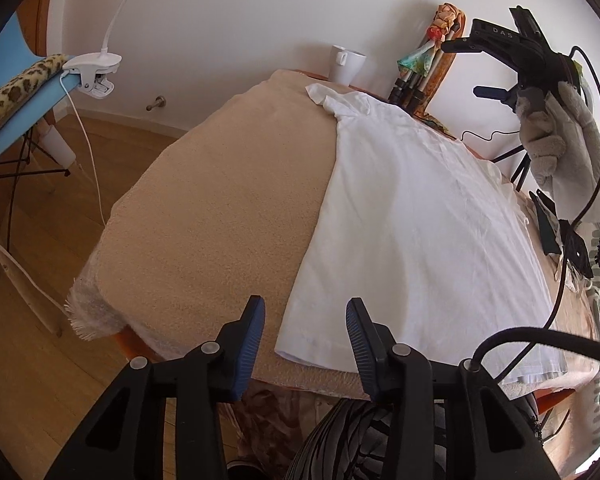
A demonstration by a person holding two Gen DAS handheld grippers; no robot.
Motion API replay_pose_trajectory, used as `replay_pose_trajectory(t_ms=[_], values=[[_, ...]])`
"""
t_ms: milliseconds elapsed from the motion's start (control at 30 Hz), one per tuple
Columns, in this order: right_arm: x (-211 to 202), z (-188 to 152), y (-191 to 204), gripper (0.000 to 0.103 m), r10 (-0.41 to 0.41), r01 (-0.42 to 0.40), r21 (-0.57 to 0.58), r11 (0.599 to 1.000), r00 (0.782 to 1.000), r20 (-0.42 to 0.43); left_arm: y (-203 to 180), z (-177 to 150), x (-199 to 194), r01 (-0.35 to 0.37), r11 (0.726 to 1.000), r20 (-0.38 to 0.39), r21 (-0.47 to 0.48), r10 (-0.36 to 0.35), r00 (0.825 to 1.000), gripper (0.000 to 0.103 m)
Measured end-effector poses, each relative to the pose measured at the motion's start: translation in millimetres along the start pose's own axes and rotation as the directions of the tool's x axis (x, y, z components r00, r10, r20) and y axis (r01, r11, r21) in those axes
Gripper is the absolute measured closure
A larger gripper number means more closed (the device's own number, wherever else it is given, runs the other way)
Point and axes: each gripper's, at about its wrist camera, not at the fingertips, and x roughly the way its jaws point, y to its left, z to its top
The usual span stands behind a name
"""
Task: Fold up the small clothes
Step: 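Reach the right gripper to the T-shirt's side edge and grasp it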
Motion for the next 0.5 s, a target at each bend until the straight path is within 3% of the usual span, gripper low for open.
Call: replay_pose_trajectory(t_ms=[200,500], values=[[63.3,31.9,11.4,0.009,0.051,-0.047,0.046,0.998,0.996,-0.078,4.5,-4.1,4.4,0.019,1.000,0.004,-0.014,-0.019,1.000,0.064],[160.4,54.0,31.9,0.016,0.045,-0.035,0.057,0.998,0.981,-0.186,8.5,-6.6,15.5,0.059,0.997,-0.015,-0.041,-0.059,0.998,0.068]])
